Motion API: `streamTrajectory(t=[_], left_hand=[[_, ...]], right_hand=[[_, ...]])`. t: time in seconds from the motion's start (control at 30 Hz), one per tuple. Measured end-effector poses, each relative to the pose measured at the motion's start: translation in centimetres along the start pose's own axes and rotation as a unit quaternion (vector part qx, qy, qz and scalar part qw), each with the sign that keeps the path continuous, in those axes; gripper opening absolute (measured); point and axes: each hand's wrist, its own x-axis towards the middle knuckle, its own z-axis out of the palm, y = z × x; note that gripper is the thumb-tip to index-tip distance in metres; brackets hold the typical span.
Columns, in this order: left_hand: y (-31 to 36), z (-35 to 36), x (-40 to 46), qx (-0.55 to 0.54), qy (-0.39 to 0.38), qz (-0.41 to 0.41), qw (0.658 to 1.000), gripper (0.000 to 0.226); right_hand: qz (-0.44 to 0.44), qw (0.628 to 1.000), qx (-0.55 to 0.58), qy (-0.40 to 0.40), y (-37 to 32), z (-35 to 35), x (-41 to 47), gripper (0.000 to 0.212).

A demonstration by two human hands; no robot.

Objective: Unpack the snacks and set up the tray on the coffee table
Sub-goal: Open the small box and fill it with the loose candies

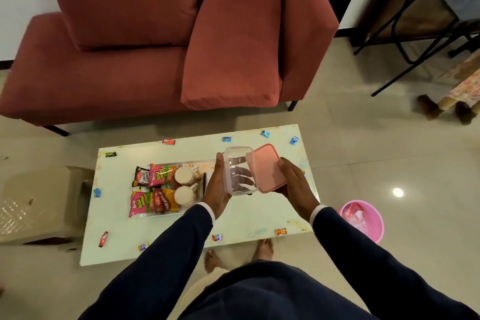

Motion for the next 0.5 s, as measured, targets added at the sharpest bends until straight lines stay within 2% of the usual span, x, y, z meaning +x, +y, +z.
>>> streamTrajectory(t=[0.1, 0.17, 0.23, 0.27, 0.37, 0.5], left_hand=[[-0.3, -0.7, -0.3, -0.081, -0.024, -0.019, 0.996, 0.078], [-0.8, -0.8, -0.2, -0.122, -0.039, -0.035, 0.991, 0.086], [-1.2, -0.6, 0.0, -0.129, -0.038, -0.041, 0.990, 0.098], [-1.6, -0.5, 0.4, -0.121, -0.027, -0.040, 0.991, 0.096], [-3.0, -0.5, 1.9, -0.092, 0.021, -0.042, 0.995, 0.063], [-5.9, -1.1, 5.9, -0.004, 0.093, -0.077, 0.993, 0.051]], right_hand=[[0.031, 0.999, 0.001, 0.031, 1.3, -1.4, 0.9, 0.023], [0.064, 0.996, 0.004, 0.065, 2.8, -2.7, 1.5, 0.020], [0.097, 0.991, 0.006, 0.092, 4.5, -3.6, 1.9, 0.019], [0.113, 0.988, 0.002, 0.103, 5.3, -4.1, 2.3, 0.019], [0.152, 0.979, -0.046, 0.129, 7.7, -5.3, 3.8, 0.018], [0.168, 0.959, -0.187, 0.132, 11.3, -7.0, 8.2, 0.012]])
